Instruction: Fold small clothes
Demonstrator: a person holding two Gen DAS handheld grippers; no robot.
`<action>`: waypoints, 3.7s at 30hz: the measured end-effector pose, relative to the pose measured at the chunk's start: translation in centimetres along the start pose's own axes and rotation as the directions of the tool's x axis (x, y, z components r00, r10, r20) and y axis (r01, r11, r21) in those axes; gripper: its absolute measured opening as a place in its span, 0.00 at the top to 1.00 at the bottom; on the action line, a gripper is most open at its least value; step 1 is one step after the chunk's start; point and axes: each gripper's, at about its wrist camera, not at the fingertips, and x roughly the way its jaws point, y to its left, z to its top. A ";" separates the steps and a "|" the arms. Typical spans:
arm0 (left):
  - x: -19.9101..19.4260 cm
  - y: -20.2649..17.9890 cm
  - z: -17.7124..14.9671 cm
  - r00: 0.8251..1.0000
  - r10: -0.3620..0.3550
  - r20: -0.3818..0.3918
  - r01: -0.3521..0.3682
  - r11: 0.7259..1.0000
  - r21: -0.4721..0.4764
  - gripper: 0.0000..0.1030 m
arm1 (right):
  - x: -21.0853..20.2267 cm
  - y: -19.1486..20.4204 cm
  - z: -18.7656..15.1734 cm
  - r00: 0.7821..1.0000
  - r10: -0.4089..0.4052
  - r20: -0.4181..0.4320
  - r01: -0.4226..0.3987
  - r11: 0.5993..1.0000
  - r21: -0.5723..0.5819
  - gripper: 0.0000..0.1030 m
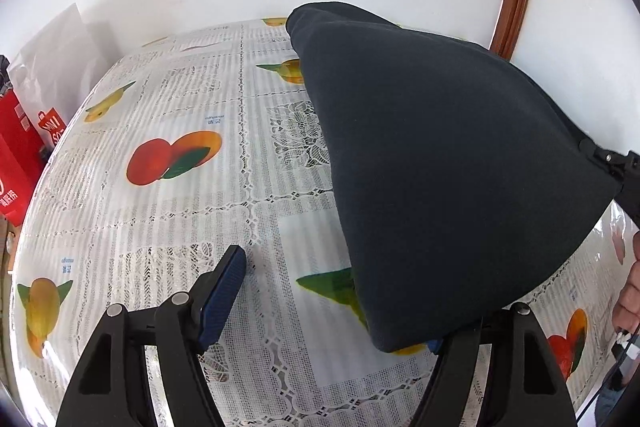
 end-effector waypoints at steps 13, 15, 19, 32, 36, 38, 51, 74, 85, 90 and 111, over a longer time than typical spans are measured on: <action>-0.3 -4.0 0.4 0.996 -0.086 0.034 0.081 0.989 0.122 0.27 | 0.2 1.0 -0.4 0.999 -0.051 0.010 0.051 0.998 -0.044 0.87; 0.6 -4.1 0.6 0.998 -0.062 0.011 0.060 0.994 0.096 0.24 | 0.2 0.9 -0.3 0.999 -0.052 0.003 0.052 0.998 -0.046 0.87; 1.1 -2.7 0.8 0.999 -0.035 -0.006 0.035 0.999 0.022 0.23 | 0.3 1.0 0.0 0.999 -0.050 -0.013 0.050 0.997 -0.056 0.87; 1.6 -2.4 0.5 1.000 0.029 -0.007 -0.029 1.000 0.003 0.22 | -2.0 -2.6 -0.6 0.998 -0.062 0.020 0.063 0.996 -0.063 0.86; 1.5 -1.8 0.6 1.000 -0.009 -0.015 0.009 1.000 0.006 0.22 | -3.0 -1.7 0.0 0.989 -0.144 0.022 0.145 0.981 -0.131 0.70; 1.0 -1.2 0.5 0.998 -0.049 -0.029 0.049 0.999 -0.009 0.24 | -4.1 -1.8 0.0 0.989 -0.146 0.017 0.147 0.978 -0.149 0.66; -1.5 -1.7 -0.3 0.988 -0.152 -0.007 0.152 0.988 0.012 0.82 | -4.1 -1.3 -3.8 0.982 -0.112 -0.150 0.068 0.960 -0.270 0.59; -7.5 -0.8 -1.6 0.987 -0.160 0.033 0.159 0.987 0.041 0.65 | -5.4 2.0 1.3 0.994 -0.113 0.001 0.107 0.937 -0.334 0.78; -2.3 -0.6 0.9 0.992 -0.122 -0.025 0.123 0.992 0.001 0.58 | -0.5 1.1 -0.4 0.971 -0.207 -0.118 0.152 0.918 -0.366 0.73; -2.6 -0.2 0.8 0.986 -0.160 -0.042 0.160 0.987 -0.003 0.57 | -2.3 2.4 1.6 0.974 -0.198 -0.109 0.136 0.898 -0.418 0.72; 2.1 1.5 10.6 0.981 -0.193 -0.012 0.194 0.981 0.024 0.49 | 16.9 9.3 14.6 0.940 -0.085 -0.329 -0.027 0.946 -0.322 0.51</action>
